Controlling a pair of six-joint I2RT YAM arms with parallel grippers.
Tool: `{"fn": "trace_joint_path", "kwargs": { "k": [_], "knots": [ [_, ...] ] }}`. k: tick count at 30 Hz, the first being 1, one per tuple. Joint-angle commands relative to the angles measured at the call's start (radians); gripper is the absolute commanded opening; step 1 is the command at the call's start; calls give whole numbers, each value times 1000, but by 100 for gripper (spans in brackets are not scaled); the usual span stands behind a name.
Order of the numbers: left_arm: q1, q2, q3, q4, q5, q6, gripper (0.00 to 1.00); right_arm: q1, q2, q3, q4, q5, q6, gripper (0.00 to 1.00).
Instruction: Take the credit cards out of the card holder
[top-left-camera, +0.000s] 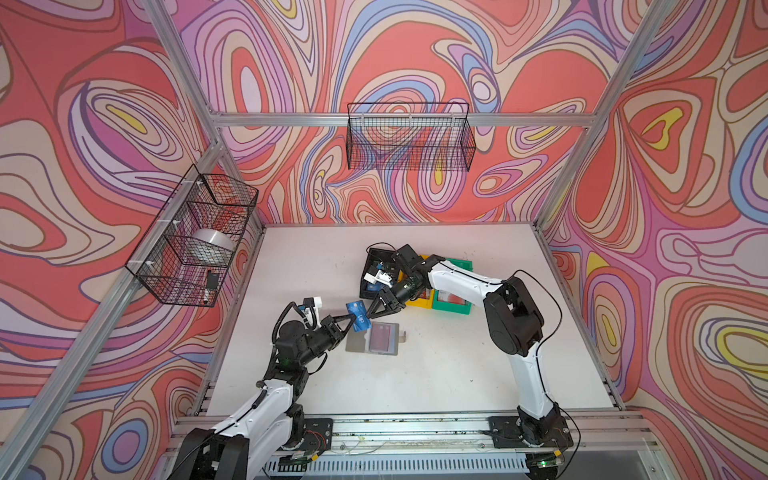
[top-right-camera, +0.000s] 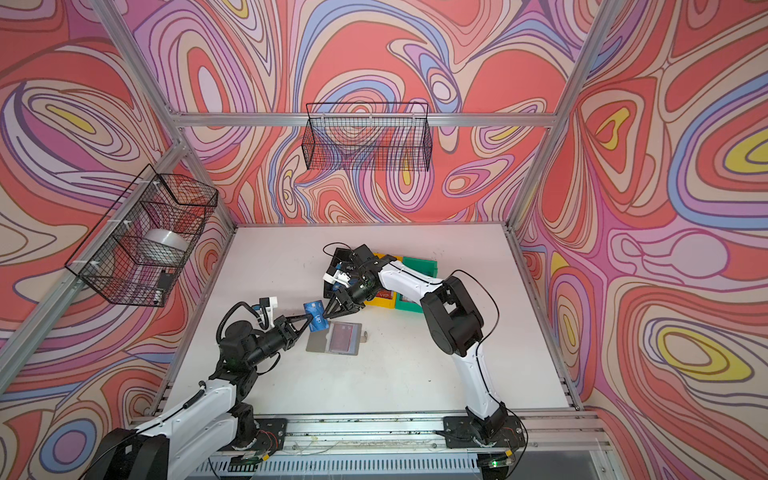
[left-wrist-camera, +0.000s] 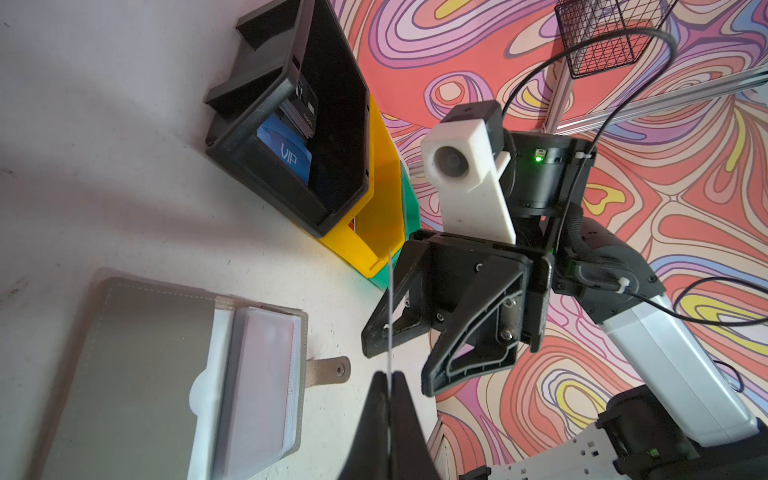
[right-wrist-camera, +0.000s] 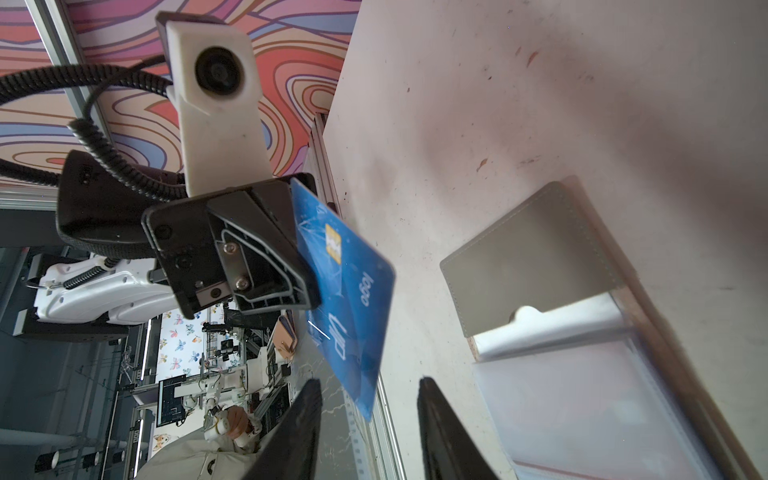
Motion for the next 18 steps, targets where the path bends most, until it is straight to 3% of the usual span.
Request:
{"fn": "trace_joint_path", "kwargs": {
  "k": [1, 12, 18],
  "knots": [
    [-6, 8, 23, 48, 11, -1, 0, 10, 23, 25, 17, -28, 5, 41],
    [-17, 33, 26, 69, 6, -4, 0, 16, 36, 37, 46, -54, 25, 41],
    [-22, 49, 21, 65, 1, 0, 0, 16, 17, 23, 108, -104, 62, 31]
  ]
}}
